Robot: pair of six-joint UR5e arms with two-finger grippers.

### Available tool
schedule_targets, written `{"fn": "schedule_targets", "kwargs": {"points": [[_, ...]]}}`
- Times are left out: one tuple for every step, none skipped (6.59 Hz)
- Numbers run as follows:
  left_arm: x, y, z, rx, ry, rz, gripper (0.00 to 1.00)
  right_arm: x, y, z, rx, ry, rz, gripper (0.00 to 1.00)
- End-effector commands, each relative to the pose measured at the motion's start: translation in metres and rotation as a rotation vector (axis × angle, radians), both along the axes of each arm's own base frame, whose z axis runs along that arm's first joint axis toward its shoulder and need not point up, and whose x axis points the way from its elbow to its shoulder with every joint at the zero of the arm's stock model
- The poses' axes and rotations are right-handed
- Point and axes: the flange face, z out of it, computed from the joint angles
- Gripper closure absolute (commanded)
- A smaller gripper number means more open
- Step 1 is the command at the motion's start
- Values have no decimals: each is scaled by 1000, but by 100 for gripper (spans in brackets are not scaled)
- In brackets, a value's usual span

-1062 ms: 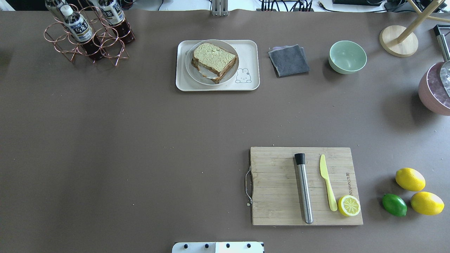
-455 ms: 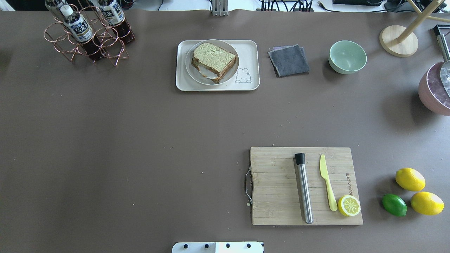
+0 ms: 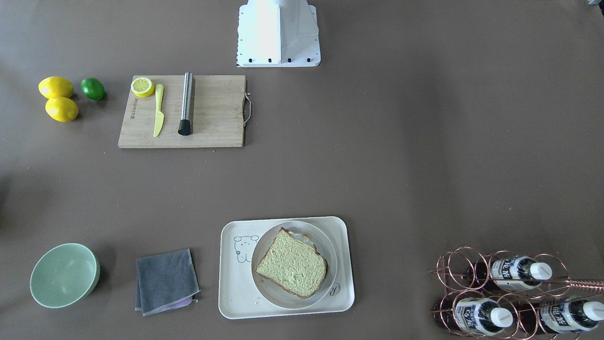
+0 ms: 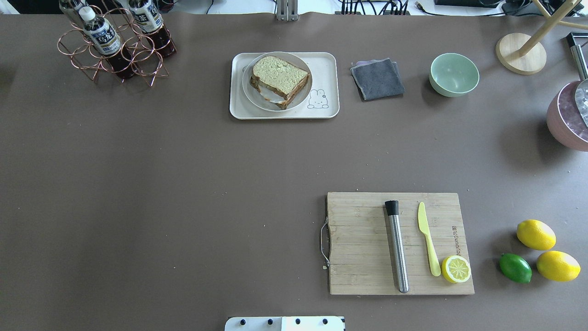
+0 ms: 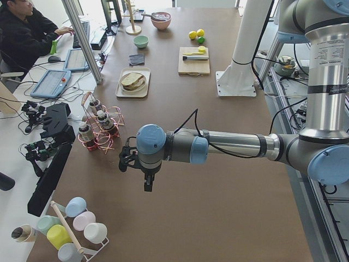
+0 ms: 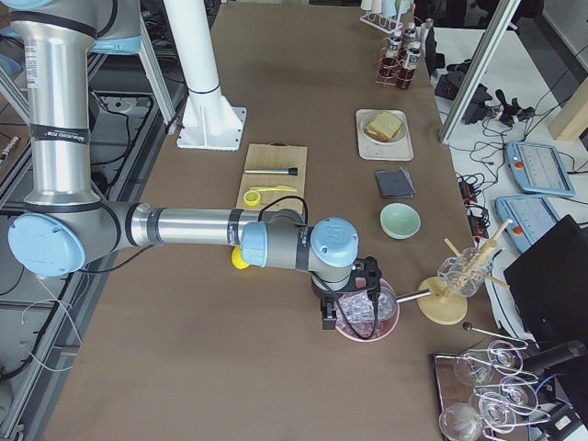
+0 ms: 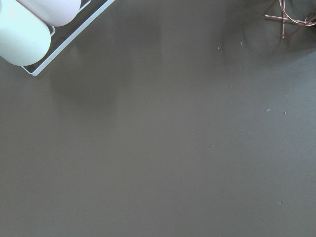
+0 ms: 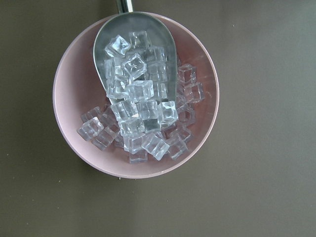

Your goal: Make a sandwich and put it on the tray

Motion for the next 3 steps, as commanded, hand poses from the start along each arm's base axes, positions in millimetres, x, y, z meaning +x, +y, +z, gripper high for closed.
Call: {"fn": "schedule_targets", "kwargs": {"points": [[1, 0, -1, 16, 0, 1, 2, 0, 3, 4, -9, -2, 2, 0], [1, -1, -2, 18, 0, 0, 2, 0, 5, 3, -9, -2, 3, 0], [3, -1, 0, 14, 0, 4, 2, 0, 6, 7, -15, -3, 4, 0]]}}
